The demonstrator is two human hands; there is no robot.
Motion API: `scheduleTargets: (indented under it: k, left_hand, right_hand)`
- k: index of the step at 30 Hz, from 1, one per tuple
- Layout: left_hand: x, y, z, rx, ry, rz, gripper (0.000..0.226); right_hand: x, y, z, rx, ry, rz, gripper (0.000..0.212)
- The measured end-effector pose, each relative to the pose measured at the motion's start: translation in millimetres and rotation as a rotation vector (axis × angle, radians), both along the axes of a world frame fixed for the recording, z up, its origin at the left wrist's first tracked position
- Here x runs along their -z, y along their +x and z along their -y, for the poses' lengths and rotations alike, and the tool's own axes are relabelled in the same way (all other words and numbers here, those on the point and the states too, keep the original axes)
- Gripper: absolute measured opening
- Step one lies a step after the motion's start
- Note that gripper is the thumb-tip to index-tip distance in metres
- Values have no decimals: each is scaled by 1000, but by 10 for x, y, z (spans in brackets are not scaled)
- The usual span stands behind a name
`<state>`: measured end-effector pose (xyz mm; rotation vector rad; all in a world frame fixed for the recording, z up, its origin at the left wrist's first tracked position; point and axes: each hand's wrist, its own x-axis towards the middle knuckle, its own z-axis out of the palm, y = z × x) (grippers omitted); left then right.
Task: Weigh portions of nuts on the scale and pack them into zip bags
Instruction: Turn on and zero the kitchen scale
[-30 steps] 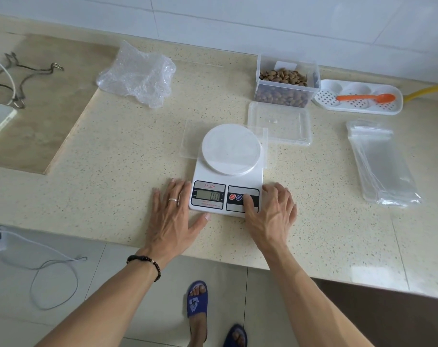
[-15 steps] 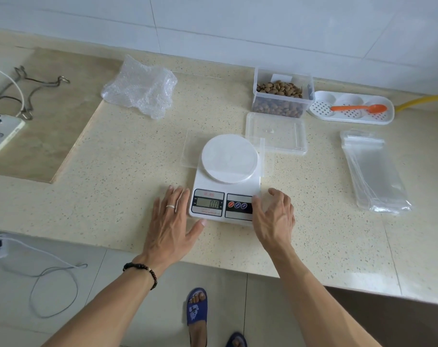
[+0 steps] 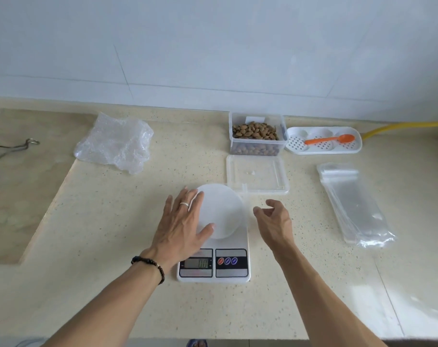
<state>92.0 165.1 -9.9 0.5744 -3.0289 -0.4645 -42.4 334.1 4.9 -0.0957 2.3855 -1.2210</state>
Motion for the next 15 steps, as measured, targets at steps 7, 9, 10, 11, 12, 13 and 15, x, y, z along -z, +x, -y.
scheduleTargets:
  k: [7,9,10,11,12,13,15]
  left_hand:
    - [36,-323,152,97,-14,60,85]
    - [48,-346,167,115,-8,77,85]
    - [47,-353,171,122,-4,75,87]
    - [38,-360,171,126,1,72,90]
    - [25,-373,172,128,8,65,91]
    - [16,-393,170,129,15,60,88]
    - [-24,-463,144,136,13,51,83]
  right_hand:
    - [55,-203,92,-16,99,-5,29]
    - [41,-240,60,-50,120,-2,28]
    - [29,-257,45,-59,124,3,28]
    - [9,-274,29,-61,126,7,28]
    - [-16,-293,12,-55,128,5,29]
    - [-43,-314,-5,-43,130,-3,30]
    - [-106,-378,-54,-25,127,-29,30]
